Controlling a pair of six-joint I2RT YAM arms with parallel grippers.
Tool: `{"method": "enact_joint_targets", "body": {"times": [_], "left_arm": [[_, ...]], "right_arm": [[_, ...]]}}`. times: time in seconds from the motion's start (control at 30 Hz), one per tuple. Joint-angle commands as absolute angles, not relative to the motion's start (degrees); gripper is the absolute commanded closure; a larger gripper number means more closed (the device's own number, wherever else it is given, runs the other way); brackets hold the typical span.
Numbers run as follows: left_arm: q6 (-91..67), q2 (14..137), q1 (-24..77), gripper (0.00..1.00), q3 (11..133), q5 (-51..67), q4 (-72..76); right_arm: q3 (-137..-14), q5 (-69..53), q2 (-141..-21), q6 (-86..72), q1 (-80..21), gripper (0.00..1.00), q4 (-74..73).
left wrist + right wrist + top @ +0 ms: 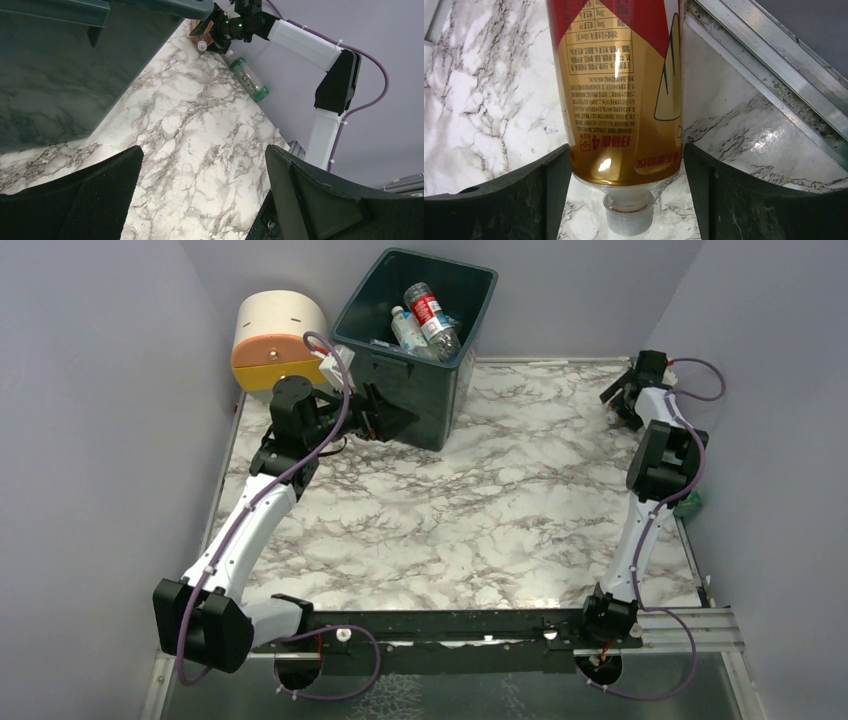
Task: Put the plastic bottles in the bin
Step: Move the plastic bottle to the center of the board.
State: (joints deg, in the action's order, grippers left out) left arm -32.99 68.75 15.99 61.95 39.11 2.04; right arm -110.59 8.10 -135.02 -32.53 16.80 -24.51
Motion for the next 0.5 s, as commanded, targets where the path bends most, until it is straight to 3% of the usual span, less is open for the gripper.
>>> {"method": "enact_joint_targets", "body": {"times": [0.0,0.3,0.47], "left_arm": [[-32.6,69.86,16.17,0.01,63.01,38.73,3.39],[-32.13,70.38,16.18,0.01,62.79,38.67,3.71],[-33.02,69.23,16.25,0.01,61.04,38.72,5.0]], "right_arm": [[-112.17,10.1,-136.36,-30.9,16.79,0.21,-23.11],[-107.64,10.59,-133.64,-28.74,16.66,0.39,-21.37],[-102.86,11.93,-129.49,-28.92,14.82,0.42,-20.44]]}}
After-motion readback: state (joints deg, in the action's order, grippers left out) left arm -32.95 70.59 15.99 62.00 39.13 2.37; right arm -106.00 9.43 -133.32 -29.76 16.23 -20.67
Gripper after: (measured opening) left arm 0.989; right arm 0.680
